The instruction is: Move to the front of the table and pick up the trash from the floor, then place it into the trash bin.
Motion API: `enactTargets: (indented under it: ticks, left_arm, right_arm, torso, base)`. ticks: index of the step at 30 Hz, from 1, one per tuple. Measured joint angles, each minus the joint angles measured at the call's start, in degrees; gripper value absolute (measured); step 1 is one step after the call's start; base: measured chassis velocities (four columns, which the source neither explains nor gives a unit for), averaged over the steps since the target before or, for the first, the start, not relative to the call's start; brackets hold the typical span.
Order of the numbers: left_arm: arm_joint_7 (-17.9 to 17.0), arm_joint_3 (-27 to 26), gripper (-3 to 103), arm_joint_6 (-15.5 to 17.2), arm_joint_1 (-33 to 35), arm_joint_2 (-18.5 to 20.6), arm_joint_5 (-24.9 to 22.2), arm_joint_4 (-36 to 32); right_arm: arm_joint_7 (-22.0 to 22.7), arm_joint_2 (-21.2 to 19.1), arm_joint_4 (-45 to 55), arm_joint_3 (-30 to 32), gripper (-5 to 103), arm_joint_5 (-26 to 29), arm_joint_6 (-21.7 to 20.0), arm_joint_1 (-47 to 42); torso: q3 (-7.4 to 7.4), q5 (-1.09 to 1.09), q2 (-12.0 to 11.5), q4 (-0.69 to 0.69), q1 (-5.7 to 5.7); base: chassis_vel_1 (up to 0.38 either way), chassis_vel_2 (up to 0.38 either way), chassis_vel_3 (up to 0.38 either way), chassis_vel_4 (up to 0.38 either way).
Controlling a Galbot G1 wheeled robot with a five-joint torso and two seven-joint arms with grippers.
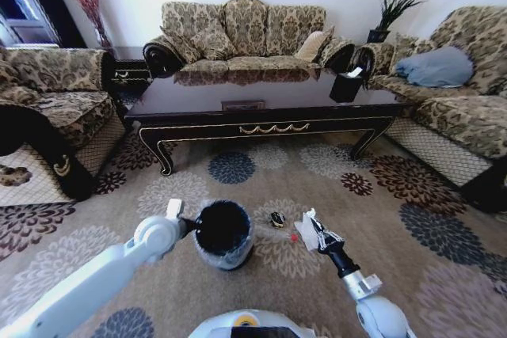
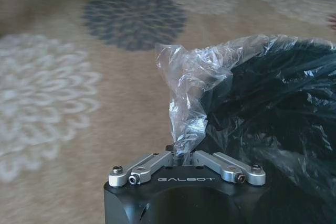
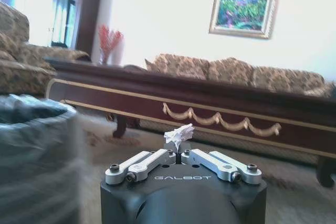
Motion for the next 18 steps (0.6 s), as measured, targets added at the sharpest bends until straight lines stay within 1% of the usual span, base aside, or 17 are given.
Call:
enactTargets:
  ticks: [1, 3, 4, 5, 6, 9, 11, 13, 15, 16, 18]
  left_arm:
    - [-0.53, 2.2, 0, 0.0, -2.32, -0.95, -1.56, 0.61]
    - [-0.75, 3.23, 0, 0.01, -3.35, -1.48, -2.09, 0.98]
    - [-1.55, 5.7, 0, 0.03, -5.86, -2.96, -3.1, 2.1]
    - [-1.93, 6.83, 0, 0.03, -6.95, -3.71, -3.48, 2.68]
    - [-1.93, 6.83, 0, 0.03, -6.95, -3.71, -3.48, 2.68]
    - [-2.82, 11.41, 0, 0.02, -11.18, -7.06, -4.16, 5.03]
    - [-2.95, 11.99, 0, 0.02, -11.69, -7.62, -4.16, 5.41]
    - [-3.65, 14.45, 0, 0.03, -13.99, -10.74, -4.2, 7.4]
    - [-4.13, 16.04, 0, 0.02, -15.23, -12.69, -4.2, 8.39]
    - [-4.13, 16.04, 0, 0.02, -15.23, -12.69, -4.2, 8.39]
    - [-4.4, 17.3, 0, 0.01, -15.9, -13.87, -4.21, 8.7]
  right_arm:
    - [0.08, -0.29, 2.11, -0.25, 0, 0.0, -0.46, -0.61]
    - [0.1, -0.42, 2.88, -0.35, 0, 0.0, -0.6, -0.86]
    - [0.13, -0.94, 5.13, -0.66, 0, -0.04, -1.01, -1.7]
    - [0.13, -1.34, 6.24, -0.83, 0, -0.08, -1.18, -2.13]
    - [0.13, -1.34, 6.24, -0.83, 0, -0.08, -1.18, -2.13]
    - [-0.01, -2.95, 9.18, -1.26, 0, -0.61, -1.55, -3.67]
    - [-0.06, -3.16, 9.64, -1.32, 0, -0.8, -1.57, -3.95]
    - [-0.32, -3.67, 10.97, -1.82, 0, -1.86, -1.61, -4.96]
    - [-0.55, -3.8, 11.42, -2.46, 0, -2.92, -1.61, -5.66]
    - [-0.55, -3.8, 11.42, -2.46, 0, -2.92, -1.61, -5.66]
    - [-0.64, -3.75, 12.06, -3.41, 0, -3.29, -1.81, -6.58]
  torso:
    - [0.0, 0.01, 0.0, 0.0, 0.0]
    - [0.0, 0.01, 0.0, 0.0, 0.0]
    - [0.0, 0.0, 0.0, 0.01, 0.0]
    - [0.0, 0.0, 0.0, 0.02, 0.0]
    - [0.0, 0.0, 0.0, 0.02, 0.0]
    - [0.0, 0.0, 0.0, 0.03, 0.0]
    - [0.0, 0.01, 0.0, 0.03, 0.0]
    - [0.0, 0.01, 0.0, 0.02, 0.0]
    - [0.0, 0.0, 0.0, 0.01, 0.0]
    - [0.0, 0.0, 0.0, 0.01, 0.0]
    - [0.0, 0.0, 0.0, 0.01, 0.0]
  base:
    - [0.0, 0.0, 0.0, 0.0]
    - [0.0, 0.0, 0.0, 0.0]
    - [0.0, 0.0, 0.0, 0.0]
    - [0.0, 0.0, 0.0, 0.0]
    - [0.0, 0.0, 0.0, 0.0]
    - [0.0, 0.0, 0.0, 0.0]
    - [0.0, 0.0, 0.0, 0.0]
    - [0.0, 0.0, 0.0, 0.0]
    - [0.0, 0.0, 0.0, 0.0]
    - [0.0, 0.0, 0.0, 0.0]
    - [0.0, 0.0, 0.0, 0.0]
